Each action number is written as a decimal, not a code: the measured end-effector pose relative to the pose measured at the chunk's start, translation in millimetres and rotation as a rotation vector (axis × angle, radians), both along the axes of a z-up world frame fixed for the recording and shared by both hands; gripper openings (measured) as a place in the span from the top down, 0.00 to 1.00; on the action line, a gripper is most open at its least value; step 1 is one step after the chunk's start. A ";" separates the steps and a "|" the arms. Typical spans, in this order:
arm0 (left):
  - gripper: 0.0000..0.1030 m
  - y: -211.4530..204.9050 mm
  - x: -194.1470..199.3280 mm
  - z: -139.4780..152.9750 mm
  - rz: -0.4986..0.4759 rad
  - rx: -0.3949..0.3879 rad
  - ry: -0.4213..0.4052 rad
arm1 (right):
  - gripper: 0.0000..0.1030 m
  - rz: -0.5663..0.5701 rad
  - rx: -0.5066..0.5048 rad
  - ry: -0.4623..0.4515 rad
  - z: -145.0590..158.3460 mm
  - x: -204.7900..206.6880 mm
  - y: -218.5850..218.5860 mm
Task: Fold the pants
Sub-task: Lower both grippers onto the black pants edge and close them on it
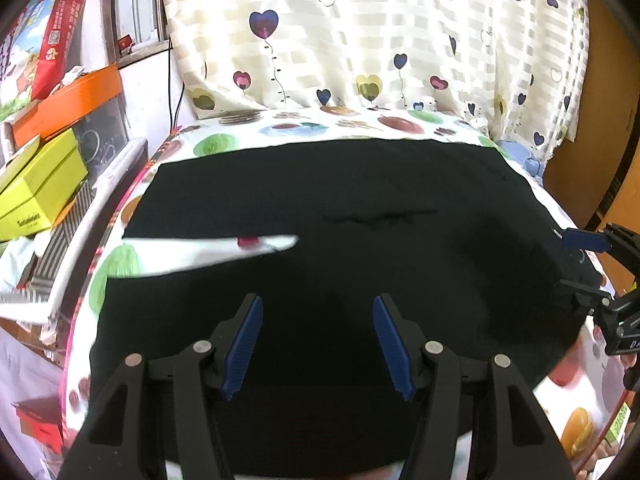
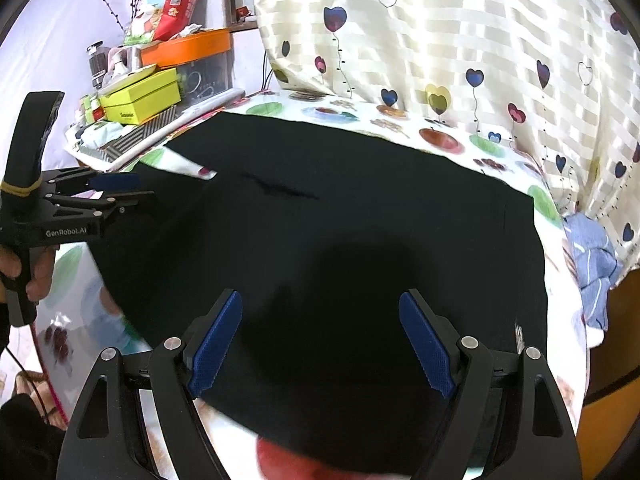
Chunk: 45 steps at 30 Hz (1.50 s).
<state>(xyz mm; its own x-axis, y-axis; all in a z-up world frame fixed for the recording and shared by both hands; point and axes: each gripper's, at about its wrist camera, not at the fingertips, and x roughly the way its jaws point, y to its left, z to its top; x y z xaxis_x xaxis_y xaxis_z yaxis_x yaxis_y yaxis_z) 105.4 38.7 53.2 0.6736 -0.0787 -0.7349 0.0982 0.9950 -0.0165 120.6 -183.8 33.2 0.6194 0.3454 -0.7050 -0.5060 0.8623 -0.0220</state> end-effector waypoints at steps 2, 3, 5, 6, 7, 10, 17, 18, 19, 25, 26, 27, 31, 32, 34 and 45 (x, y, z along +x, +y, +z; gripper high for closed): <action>0.41 4.5 11.8 1.2 0.001 0.005 -0.004 | 0.21 0.006 0.000 0.005 0.5 12.6 -1.0; 0.41 6.0 17.9 1.6 -0.002 0.008 -0.006 | 0.21 0.013 -0.001 0.006 0.8 21.2 -1.5; 0.41 9.2 30.8 1.1 -0.004 0.010 -0.008 | 0.21 0.020 -0.009 0.009 0.1 34.9 -1.9; 0.41 12.1 38.4 0.1 0.003 0.009 -0.004 | 0.21 0.025 -0.011 0.010 -0.4 40.5 -1.9; 0.41 15.1 46.4 -1.0 0.005 0.004 0.002 | 0.21 0.030 -0.014 0.013 -0.7 50.9 -2.4; 0.41 22.5 69.0 -4.6 0.008 0.009 0.007 | 0.21 0.037 -0.013 0.021 -0.3 76.2 -4.7; 0.41 39.3 126.8 -11.1 0.002 0.035 0.025 | 0.21 0.045 -0.002 0.024 3.1 140.6 -9.2; 0.41 42.0 136.4 -12.5 0.000 0.036 0.029 | 0.21 0.045 0.001 0.025 3.4 153.5 -9.8; 0.41 45.1 144.9 -14.0 0.000 0.035 0.032 | 0.21 0.045 0.003 0.028 3.4 162.7 -10.4; 0.39 70.5 196.8 -26.9 0.025 0.056 0.051 | 0.21 0.029 0.033 0.069 0.0 228.6 -19.1; 0.39 75.0 205.0 -29.8 0.026 0.059 0.059 | 0.21 0.025 0.038 0.080 -2.1 239.9 -21.0; 0.38 78.1 212.0 -32.7 0.027 0.062 0.067 | 0.21 0.023 0.039 0.093 -4.7 249.9 -22.4; 0.38 94.8 237.4 -43.4 0.047 0.082 0.084 | 0.21 0.024 0.019 0.115 -14.1 277.7 -24.0; 0.37 97.0 242.3 -45.4 0.045 0.092 0.085 | 0.21 0.027 0.013 0.117 -15.6 281.0 -23.5; 0.37 98.5 248.7 -48.0 0.039 0.116 0.082 | 0.21 0.039 0.006 0.127 -19.3 291.0 -22.7; 0.25 111.5 260.8 -57.3 0.035 0.061 0.091 | 0.21 0.099 -0.062 0.177 -44.7 311.9 -14.6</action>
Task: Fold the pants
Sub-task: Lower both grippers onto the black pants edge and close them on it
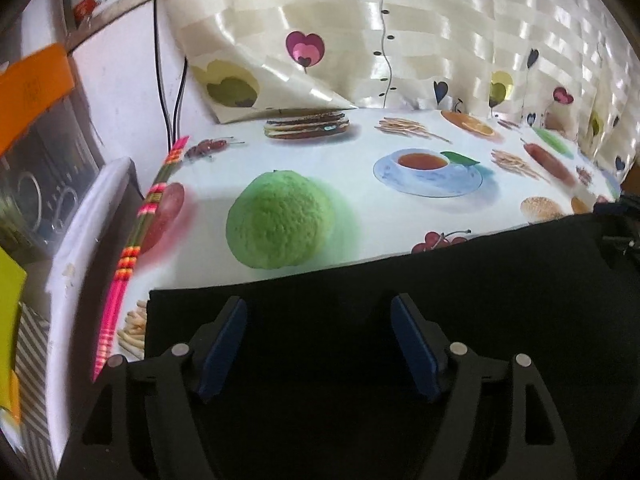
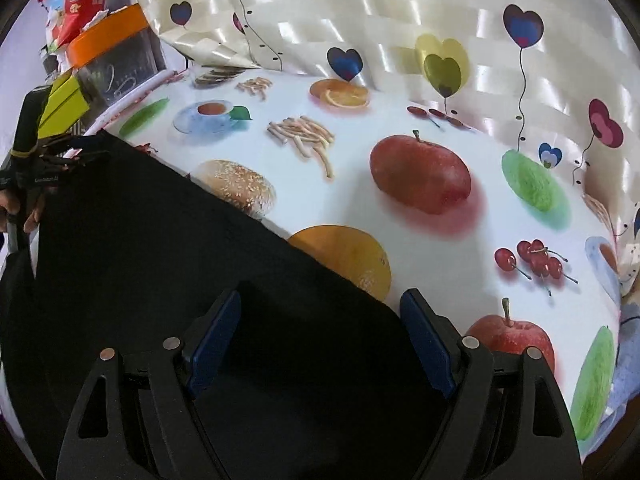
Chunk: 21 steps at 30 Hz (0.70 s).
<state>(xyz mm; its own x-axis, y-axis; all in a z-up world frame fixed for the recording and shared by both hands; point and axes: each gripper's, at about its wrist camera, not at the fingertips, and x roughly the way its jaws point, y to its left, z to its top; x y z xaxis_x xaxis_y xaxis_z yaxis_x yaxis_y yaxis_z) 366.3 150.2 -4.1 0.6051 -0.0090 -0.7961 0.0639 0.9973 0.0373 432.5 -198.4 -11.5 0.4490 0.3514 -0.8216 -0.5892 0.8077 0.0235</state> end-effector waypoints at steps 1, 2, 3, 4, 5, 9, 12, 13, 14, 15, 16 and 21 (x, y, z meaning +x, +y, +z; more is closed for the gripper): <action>0.25 -1.7 -0.6 -0.3 -0.002 0.009 -0.001 | 0.21 0.005 -0.005 -0.004 -0.2 -0.8 0.7; 0.26 -3.4 -0.8 -0.4 -0.004 0.016 -0.002 | 0.21 0.008 -0.006 -0.002 -0.1 -1.0 1.0; 0.31 -4.3 -1.0 -0.2 -0.010 0.010 0.000 | 0.27 0.018 -0.001 0.004 0.5 -1.2 1.7; 0.37 -5.8 -1.5 0.3 -0.023 0.007 0.003 | 0.33 0.036 0.002 0.002 2.1 -3.2 3.6; 0.42 -9.0 -2.4 1.0 -0.040 0.013 0.002 | 0.47 0.045 0.002 -0.001 3.1 -4.3 5.2; 0.88 -31.2 -7.1 3.2 -0.114 0.039 0.003 | 0.86 0.082 -0.005 -0.013 6.1 -11.1 13.6; 0.96 -47.4 -10.6 1.7 -0.127 0.111 -0.015 | 0.88 0.081 -0.049 -0.046 5.9 -15.5 20.2; 0.96 -48.9 -11.5 1.5 -0.124 0.122 -0.021 | 0.89 0.076 -0.060 -0.054 6.0 -16.1 20.8; 0.96 -47.8 -11.2 2.0 -0.121 0.118 -0.023 | 0.90 0.070 -0.076 -0.066 6.6 -16.9 21.3; 0.96 -46.3 -11.3 2.7 -0.119 0.115 -0.022 | 0.90 0.065 -0.084 -0.072 7.3 -17.8 20.7; 0.96 -45.9 -11.0 3.4 -0.114 0.117 -0.021 | 0.91 0.055 -0.093 -0.083 8.8 -18.9 20.1; 0.96 -45.8 -25.5 17.9 -0.104 0.116 -0.067 | 0.91 0.035 -0.070 -0.152 30.1 -35.5 11.0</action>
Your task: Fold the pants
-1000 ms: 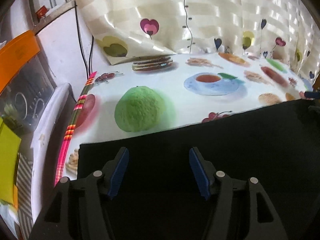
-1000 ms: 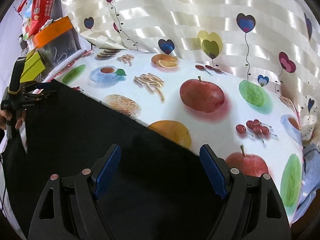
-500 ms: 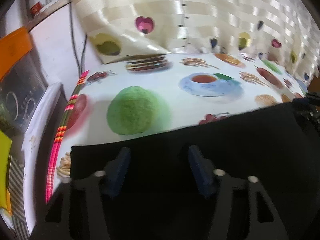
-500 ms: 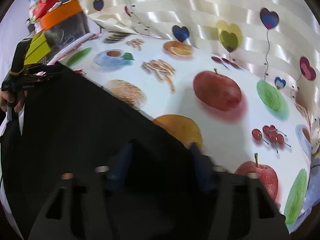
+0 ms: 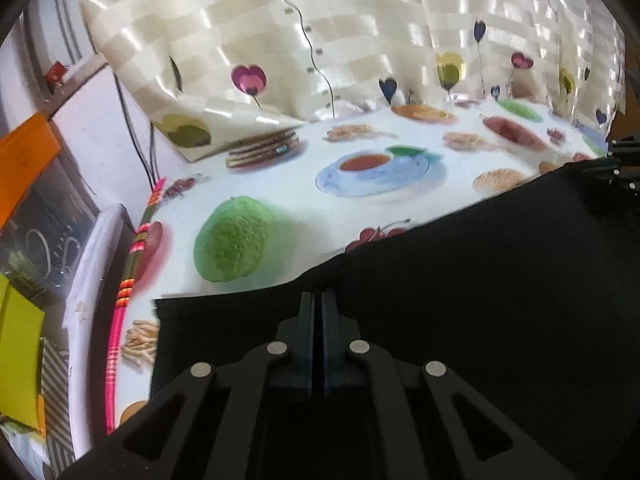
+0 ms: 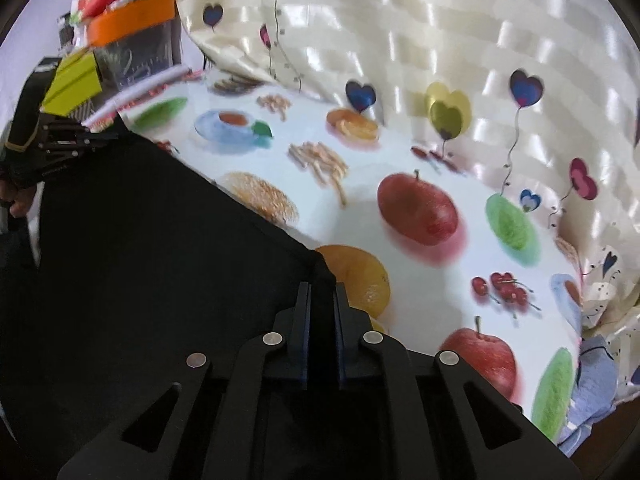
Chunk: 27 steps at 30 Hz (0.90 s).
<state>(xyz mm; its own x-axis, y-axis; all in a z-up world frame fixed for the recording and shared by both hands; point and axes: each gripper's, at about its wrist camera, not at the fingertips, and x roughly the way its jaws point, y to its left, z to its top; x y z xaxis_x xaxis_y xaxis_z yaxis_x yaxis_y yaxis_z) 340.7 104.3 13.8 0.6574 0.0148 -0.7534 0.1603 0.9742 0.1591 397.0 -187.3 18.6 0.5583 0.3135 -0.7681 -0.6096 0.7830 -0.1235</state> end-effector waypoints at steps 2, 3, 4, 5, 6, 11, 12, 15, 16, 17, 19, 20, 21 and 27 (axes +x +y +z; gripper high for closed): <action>0.96 1.5 -9.5 12.7 0.002 -0.023 -0.030 | 0.91 0.000 0.011 -0.025 10.7 -10.1 -2.5; 0.96 1.9 -16.1 20.7 0.003 -0.035 -0.046 | 0.91 0.002 0.015 -0.033 14.8 -14.7 -2.6; 0.96 2.5 -22.9 27.6 0.001 -0.048 -0.061 | 0.91 0.004 0.025 -0.049 22.3 -23.1 -4.0; 0.96 2.7 -31.1 35.1 0.000 -0.055 -0.080 | 0.91 0.005 0.032 -0.056 26.2 -28.4 -4.5; 0.96 1.9 -38.4 41.3 -0.001 -0.060 -0.095 | 0.91 0.008 0.040 -0.071 32.8 -37.9 -6.0; 0.96 4.2 -83.6 67.7 -0.004 -0.112 -0.158 | 0.91 0.021 0.077 -0.120 53.7 -81.5 -11.8; 0.96 5.1 -93.7 71.5 -0.001 -0.124 -0.169 | 0.91 0.024 0.084 -0.131 57.2 -92.0 -13.3; 0.96 4.9 -122.1 77.1 -0.003 -0.150 -0.186 | 0.91 0.029 0.106 -0.158 66.1 -126.5 -17.1; 0.96 4.2 -130.1 77.6 -0.001 -0.157 -0.189 | 0.91 0.032 0.108 -0.163 66.7 -136.0 -18.2; 0.96 3.6 -139.9 77.6 0.000 -0.165 -0.192 | 0.91 0.035 0.106 -0.170 67.1 -148.4 -18.3; 0.96 0.7 -160.0 76.0 -0.003 -0.176 -0.198 | 0.91 0.037 0.107 -0.177 66.1 -169.4 -19.1; 0.96 -0.7 -170.5 74.2 -0.003 -0.181 -0.201 | 0.91 0.039 0.110 -0.176 64.5 -180.5 -20.0; 0.96 -2.1 -180.4 71.9 -0.006 -0.191 -0.200 | 0.91 0.037 0.106 -0.177 61.3 -194.4 -19.9; 0.96 -8.5 -239.5 54.2 -0.016 -0.250 -0.184 | 0.91 0.020 0.102 -0.134 25.2 -259.7 -22.9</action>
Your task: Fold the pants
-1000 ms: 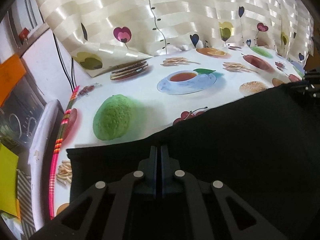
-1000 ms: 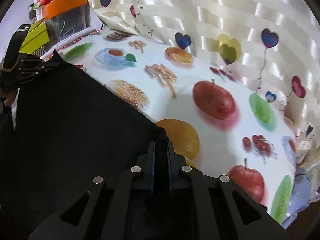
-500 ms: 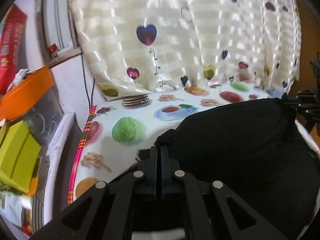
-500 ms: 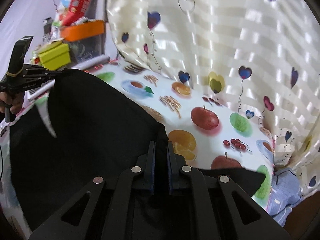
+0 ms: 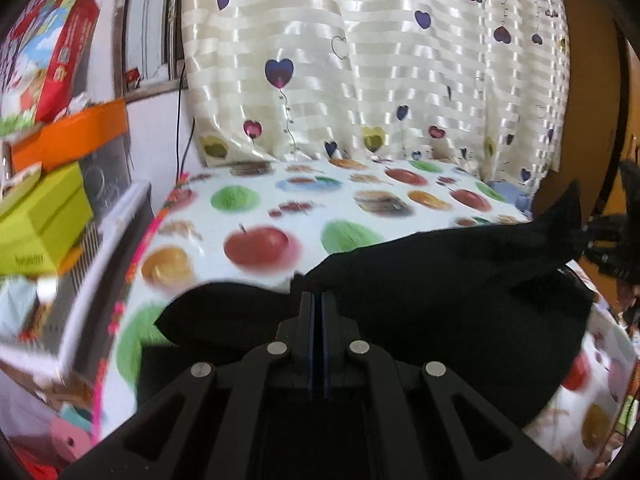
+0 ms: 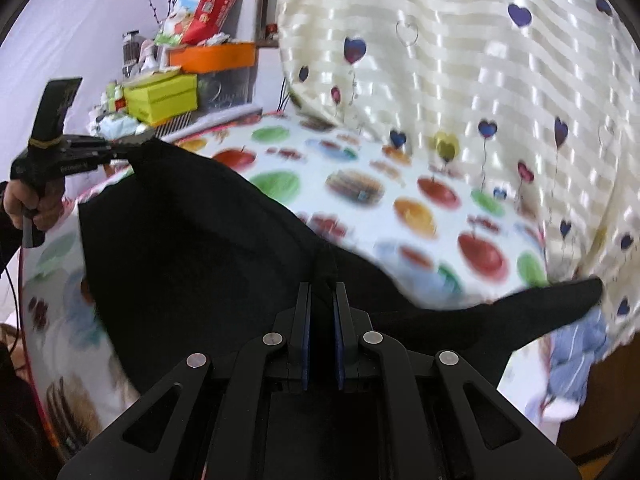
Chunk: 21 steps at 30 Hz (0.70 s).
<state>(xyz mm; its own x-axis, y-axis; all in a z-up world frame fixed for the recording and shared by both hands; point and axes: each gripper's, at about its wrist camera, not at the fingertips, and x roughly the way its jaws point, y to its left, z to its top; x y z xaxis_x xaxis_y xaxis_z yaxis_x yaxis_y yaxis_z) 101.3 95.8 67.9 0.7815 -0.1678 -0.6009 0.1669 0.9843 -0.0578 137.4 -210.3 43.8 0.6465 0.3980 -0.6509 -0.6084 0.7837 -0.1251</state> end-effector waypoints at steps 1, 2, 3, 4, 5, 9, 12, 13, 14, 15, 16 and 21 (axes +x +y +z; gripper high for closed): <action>0.96 -0.5 -7.5 -3.4 0.000 -0.007 0.004 | 0.91 -0.007 0.007 0.021 -8.6 -8.3 -1.7; 0.96 -1.5 -14.7 -8.2 0.000 -0.012 0.012 | 0.91 -0.010 0.013 0.040 -15.7 -13.9 -2.9; 0.96 -2.7 -20.6 -13.5 -0.002 -0.015 0.024 | 0.91 -0.017 0.015 0.060 -24.4 -20.1 -4.1; 0.96 -3.4 -26.0 -19.4 -0.002 -0.018 0.039 | 0.91 -0.031 0.013 0.081 -35.1 -26.7 -5.7; 0.96 -4.6 -29.7 -24.3 -0.004 -0.018 0.054 | 0.91 -0.038 0.019 0.098 -41.4 -30.1 -8.4; 0.95 -1.2 -42.4 -41.6 0.009 -0.036 0.112 | 0.88 -0.082 0.047 0.162 -61.6 -39.7 -17.0; 0.93 7.3 -52.2 -43.9 0.030 -0.098 0.126 | 0.81 -0.099 0.074 0.167 -61.6 -51.3 -20.6; 0.93 10.3 -56.6 -44.0 0.034 -0.124 0.127 | 0.80 -0.101 0.080 0.166 -60.8 -54.8 -21.8; 0.92 12.4 -61.5 -44.0 0.043 -0.139 0.124 | 0.77 -0.103 0.085 0.166 -61.4 -58.9 -23.3; 0.91 13.7 -66.1 -44.0 0.057 -0.144 0.118 | 0.73 -0.110 0.091 0.169 -60.9 -63.0 -25.6; 0.86 16.0 -70.1 -43.3 0.070 -0.152 0.113 | 0.70 -0.118 0.102 0.170 -60.8 -66.8 -28.2; 0.56 31.5 -77.9 -30.7 0.163 -0.194 0.067 | 0.67 -0.188 0.199 0.177 -57.4 -76.6 -50.5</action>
<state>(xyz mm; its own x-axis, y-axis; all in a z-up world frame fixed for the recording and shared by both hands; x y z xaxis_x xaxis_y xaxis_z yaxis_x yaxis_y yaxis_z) 23.4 127.3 37.3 0.7672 -0.1604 -0.6210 -0.0033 0.9672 -0.2539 60.8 -260.7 -13.6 0.6045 0.4131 -0.6812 -0.4491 0.8829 0.1369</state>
